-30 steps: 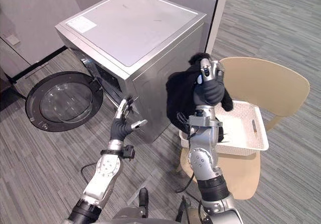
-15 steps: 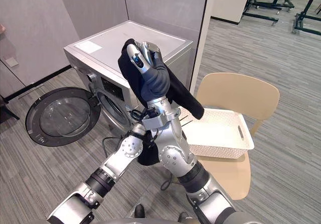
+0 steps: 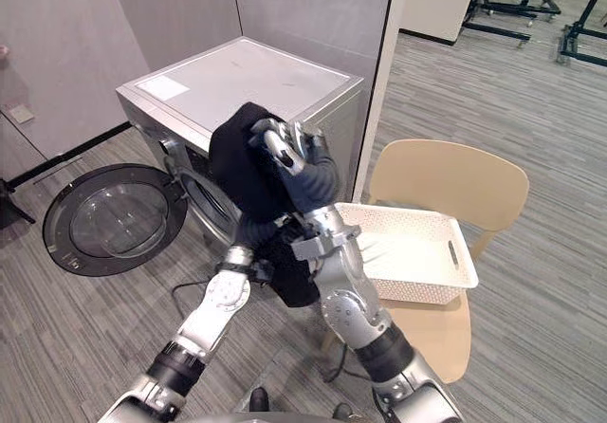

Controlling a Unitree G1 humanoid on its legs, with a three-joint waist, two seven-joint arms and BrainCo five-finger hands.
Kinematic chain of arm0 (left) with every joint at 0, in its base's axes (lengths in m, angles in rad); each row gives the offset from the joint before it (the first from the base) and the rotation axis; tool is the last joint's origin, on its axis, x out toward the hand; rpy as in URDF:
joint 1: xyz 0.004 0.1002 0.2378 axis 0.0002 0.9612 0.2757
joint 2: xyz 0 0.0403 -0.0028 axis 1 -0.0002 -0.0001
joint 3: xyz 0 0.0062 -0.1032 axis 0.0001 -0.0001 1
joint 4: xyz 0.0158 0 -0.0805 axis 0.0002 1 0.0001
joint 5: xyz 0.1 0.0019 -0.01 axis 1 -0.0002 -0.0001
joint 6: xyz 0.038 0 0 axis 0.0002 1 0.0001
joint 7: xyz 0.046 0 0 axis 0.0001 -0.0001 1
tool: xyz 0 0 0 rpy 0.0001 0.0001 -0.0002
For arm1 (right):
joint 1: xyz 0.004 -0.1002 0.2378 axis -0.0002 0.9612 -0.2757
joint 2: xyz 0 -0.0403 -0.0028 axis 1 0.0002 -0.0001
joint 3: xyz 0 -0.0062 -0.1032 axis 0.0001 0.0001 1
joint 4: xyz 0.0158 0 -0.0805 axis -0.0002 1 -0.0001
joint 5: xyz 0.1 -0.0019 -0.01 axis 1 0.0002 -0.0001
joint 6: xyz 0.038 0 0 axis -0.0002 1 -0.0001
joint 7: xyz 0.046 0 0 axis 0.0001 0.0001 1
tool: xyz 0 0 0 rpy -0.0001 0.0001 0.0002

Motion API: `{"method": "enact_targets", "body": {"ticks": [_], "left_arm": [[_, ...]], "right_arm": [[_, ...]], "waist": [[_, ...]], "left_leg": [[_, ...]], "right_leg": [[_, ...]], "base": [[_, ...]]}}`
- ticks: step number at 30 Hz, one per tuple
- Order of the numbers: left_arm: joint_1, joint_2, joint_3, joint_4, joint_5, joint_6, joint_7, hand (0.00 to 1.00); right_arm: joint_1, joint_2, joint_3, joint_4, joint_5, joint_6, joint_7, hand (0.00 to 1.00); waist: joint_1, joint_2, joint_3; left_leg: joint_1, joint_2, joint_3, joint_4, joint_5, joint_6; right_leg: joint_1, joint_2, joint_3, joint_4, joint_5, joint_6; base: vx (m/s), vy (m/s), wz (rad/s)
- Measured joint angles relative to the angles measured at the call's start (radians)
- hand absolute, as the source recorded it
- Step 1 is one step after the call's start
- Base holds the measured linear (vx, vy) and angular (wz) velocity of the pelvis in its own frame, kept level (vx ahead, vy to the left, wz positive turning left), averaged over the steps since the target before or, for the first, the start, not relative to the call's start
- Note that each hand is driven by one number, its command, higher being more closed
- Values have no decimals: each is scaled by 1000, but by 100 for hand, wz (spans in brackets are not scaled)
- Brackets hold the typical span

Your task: Pick up the laundry basket with both hands and put the clothes into the washing machine.

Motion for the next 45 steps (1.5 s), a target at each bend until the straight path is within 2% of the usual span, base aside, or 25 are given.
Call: {"method": "enact_targets", "body": {"ticks": [8,12,16,19,22,23,24,25,26,27,28,29,30,32,33,34,35,36,37,38,39,40,41,42,45], "left_arm": [[246,8,173,-208,-125,-83,4,100],[347,5,219,-199,-134,-85,-24,100],[397,-1,286,-19,-144,-85,-86,100],[396,0,320,188,-154,-60,-112,100],[388,4,321,352,-152,-38,-127,100],[383,8,322,403,-149,-24,-128,100],[379,11,323,429,-149,-14,-128,100],[378,11,324,440,-148,-9,-128,100],[377,9,324,460,-132,-1,-128,100],[376,7,322,470,-126,1,-129,100],[376,5,321,489,-111,7,-130,100],[368,5,322,511,-110,8,-131,100],[365,7,323,522,-110,9,-130,100],[343,19,342,562,-110,9,-134,100],[342,21,347,570,-110,9,-135,100],[340,21,350,591,-110,12,-139,100],[346,18,348,598,-110,20,-152,100],[348,14,346,599,-110,25,-152,100],[358,11,336,598,-110,28,-153,100],[355,14,331,594,-109,29,-152,100],[352,20,324,593,-108,28,-151,100],[337,29,313,592,-98,28,-151,100],[334,34,310,592,-92,28,-151,100],[320,38,303,588,-90,27,-150,100],[289,36,297,584,-90,27,-151,100]], "right_arm": [[309,-111,-164,-28,-525,15,-68,0],[424,-111,-194,32,-730,35,-84,0],[482,-109,-193,276,-856,87,-71,0],[486,-103,-185,463,-949,113,-56,0],[478,-77,-189,642,-987,126,-62,0],[468,-62,-199,698,-1007,134,-68,0],[456,-49,-208,735,-1014,136,-78,0],[451,-43,-214,750,-1013,139,-84,0],[438,-35,-228,773,-1014,152,-97,0],[431,-32,-230,783,-1014,156,-102,0],[411,-36,-243,811,-1014,156,-105,0],[387,-37,-257,836,-1013,158,-109,0],[375,-35,-264,846,-1013,161,-113,0],[332,-19,-273,868,-1011,172,-129,0],[320,-6,-273,874,-1011,172,-130,0],[305,8,-272,879,-1011,173,-131,0],[288,16,-272,881,-1011,176,-133,0],[282,18,-272,881,-1011,176,-133,0],[280,16,-271,879,-1012,181,-133,0],[287,18,-268,879,-1012,193,-132,0],[295,20,-268,880,-1012,194,-132,0],[308,24,-263,879,-1012,194,-128,0],[312,24,-263,878,-1012,194,-128,0],[323,24,-261,877,-1012,193,-127,0],[321,18,-258,877,-1011,193,-127,0]], "waist": [[2,0,0],[1,-2,1],[7,-2,0],[16,-2,3],[31,1,14],[31,3,21],[30,-1,38],[30,-6,44],[29,-11,51],[29,-17,55],[27,-12,56],[23,-2,58],[25,0,59],[26,-42,90],[27,-51,95],[28,-61,101],[29,-77,109],[29,-79,113],[27,-81,114],[20,-76,119],[11,-74,123],[-6,-65,132],[-13,-68,138],[-24,-62,151],[-33,-66,175]], "left_leg": [[2,0,-9,-7,-1,-1],[-9,0,-31,-7,-3,-2],[-34,-4,-64,-7,-9,-3],[-66,-13,-117,-7,-8,-4],[-122,-31,-207,15,5,1],[-151,-37,-214,25,16,19],[-158,-37,-145,26,7,78],[-162,-36,-84,29,-1,120],[-171,-31,54,31,-20,161],[-175,-26,122,37,-23,164],[-185,-14,275,67,-22,165],[-190,-11,366,99,23,128],[-193,-19,377,106,25,126],[-181,-59,353,110,24,123],[-178,-67,347,115,18,122],[-178,-73,341,146,-33,126],[-176,-84,332,215,-124,119],[-172,-93,325,234,-144,125],[-157,-112,301,271,-196,131],[-135,-124,263,294,-239,147],[-122,-125,244,299,-251,150],[-96,-124,186,301,-270,153],[-77,-124,168,293,-273,153],[-27,-128,134,258,-279,148],[38,-125,87,241,-293,129]], "right_leg": [[10,2,-5,-8,-6,8],[10,3,-19,-7,-10,14],[9,2,-50,-5,-18,19],[-8,-2,-98,14,-43,16],[-33,-30,-202,89,-100,22],[-44,-51,-266,131,-132,29],[-44,-79,-315,163,-154,36],[-44,-96,-342,180,-161,36],[-42,-135,-399,210,-177,45],[-42,-150,-420,222,-181,47],[-39,-179,-459,256,-195,61],[-38,-206,-474,296,-206,76],[-35,-215,-476,303,-206,77],[19,-228,-485,269,-196,95],[31,-235,-486,262,-193,101],[48,-248,-487,274,-192,118],[50,-312,-477,396,-228,160],[44,-347,-466,462,-231,161],[4,-427,-399,647,-211,104],[-66,-463,-266,811,-151,-24],[-100,-451,-181,864,-166,-29],[-176,-360,-14,929,-243,20],[-203,-326,29,938,-265,27],[-278,-267,71,918,-297,27],[-396,-220,31,740,-291,30]], "base": [[-3,8,2],[-16,8,14],[-16,0,27],[14,-2,46],[53,-39,105],[68,-42,144],[80,-30,143],[102,1,141],[121,10,111],[173,40,132],[290,124,121],[297,149,116],[280,143,99],[156,57,79],[125,34,60],[172,93,44],[181,126,42],[229,194,48],[233,205,55],[253,209,62],[361,162,94],[314,80,89],[389,57,114],[273,18,73],[407,-29,66]]}}
